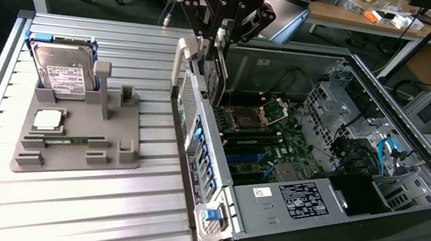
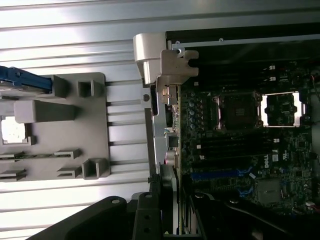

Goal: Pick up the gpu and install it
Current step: 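Pick up the gpu and move the gpu toward the slot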

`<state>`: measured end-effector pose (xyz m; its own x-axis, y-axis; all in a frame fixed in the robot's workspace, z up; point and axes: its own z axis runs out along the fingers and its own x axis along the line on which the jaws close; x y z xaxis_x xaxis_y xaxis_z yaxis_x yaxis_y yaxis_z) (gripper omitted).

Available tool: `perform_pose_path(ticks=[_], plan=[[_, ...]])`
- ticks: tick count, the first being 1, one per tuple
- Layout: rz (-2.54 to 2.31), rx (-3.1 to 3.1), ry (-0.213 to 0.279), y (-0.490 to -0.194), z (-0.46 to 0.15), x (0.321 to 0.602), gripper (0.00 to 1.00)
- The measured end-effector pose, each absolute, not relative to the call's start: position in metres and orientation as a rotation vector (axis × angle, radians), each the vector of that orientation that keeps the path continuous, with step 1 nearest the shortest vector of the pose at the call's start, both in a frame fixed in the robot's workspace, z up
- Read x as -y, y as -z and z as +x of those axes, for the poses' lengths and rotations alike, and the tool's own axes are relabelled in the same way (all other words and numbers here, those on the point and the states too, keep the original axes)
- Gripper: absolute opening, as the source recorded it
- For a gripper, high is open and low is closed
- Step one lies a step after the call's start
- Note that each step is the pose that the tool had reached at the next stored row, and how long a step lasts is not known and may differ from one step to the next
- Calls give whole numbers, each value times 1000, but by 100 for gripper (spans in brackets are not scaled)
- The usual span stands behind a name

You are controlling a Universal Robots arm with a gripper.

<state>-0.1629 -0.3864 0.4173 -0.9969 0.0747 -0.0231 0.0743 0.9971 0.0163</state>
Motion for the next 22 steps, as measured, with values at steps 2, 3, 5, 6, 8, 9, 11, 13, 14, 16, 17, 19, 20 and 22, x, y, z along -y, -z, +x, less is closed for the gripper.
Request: perform_pose_path(ticks=[2, 3, 5, 6, 8, 9, 11, 13, 14, 16, 17, 19, 20, 22], plan=[[116, -3116, -24, -417, -161, 386, 27], [116, -3116, -24, -417, -160, 386, 27], [116, -3116, -24, -416, -159, 386, 27], [116, -3116, -24, -416, -158, 386, 27], [116, -3116, -24, -416, -157, 386, 27], [116, -3116, -24, -416, -156, 386, 27], [116, -3116, -24, -416, -154, 386, 27], [116, -3116, -24, -415, -152, 386, 27], [116, -3116, -24, -415, -151, 386, 27], [116, -3116, -24, -415, -149, 386, 27], [116, -3116, -24, -415, -149, 387, 27], [116, -3116, -24, -414, -147, 386, 27], [116, -3116, -24, -414, -146, 386, 27], [116, -3116, -24, -414, -144, 386, 27]])
